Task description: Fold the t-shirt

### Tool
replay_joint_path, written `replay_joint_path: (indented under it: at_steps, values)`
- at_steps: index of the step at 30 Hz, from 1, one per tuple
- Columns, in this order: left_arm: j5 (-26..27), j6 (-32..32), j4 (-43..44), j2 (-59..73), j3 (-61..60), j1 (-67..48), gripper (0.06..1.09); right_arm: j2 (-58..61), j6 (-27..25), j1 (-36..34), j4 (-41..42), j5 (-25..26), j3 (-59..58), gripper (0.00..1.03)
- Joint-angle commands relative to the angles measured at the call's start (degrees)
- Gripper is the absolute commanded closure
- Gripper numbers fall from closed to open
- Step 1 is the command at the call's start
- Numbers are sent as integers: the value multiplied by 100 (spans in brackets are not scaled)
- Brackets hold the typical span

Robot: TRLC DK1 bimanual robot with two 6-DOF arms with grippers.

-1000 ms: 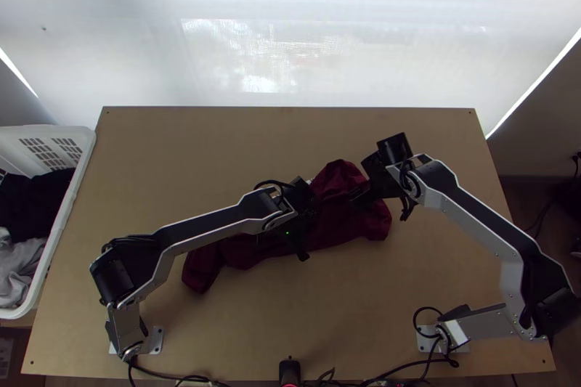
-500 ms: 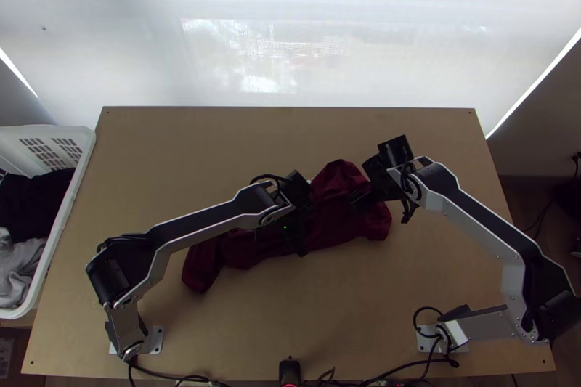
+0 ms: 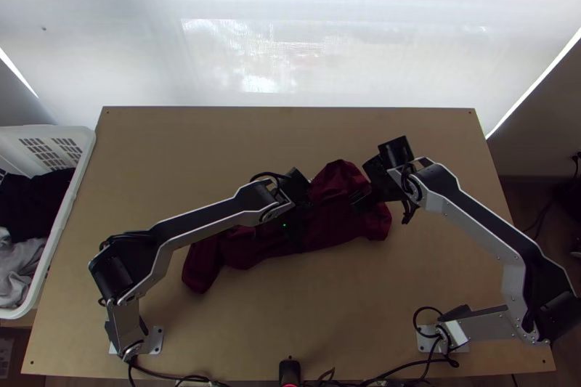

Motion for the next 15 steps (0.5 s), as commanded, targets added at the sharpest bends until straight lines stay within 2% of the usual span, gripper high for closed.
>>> replay_joint_path:
  at_steps: [1,4,10,15]
  values:
    - [69,-57,-147,11,-7,-120,96,4,-10,-61,43,8,-13,5]
    - [184,-13,-199,-24,-7,-164,104,4,-10,-78,69,16,-5,5]
    - [219,-13,-314,-314,143,-111,105,-31,-10,-87,69,25,31,5]
    - [219,-136,-718,-666,749,214,105,-84,-10,-87,69,25,75,5]
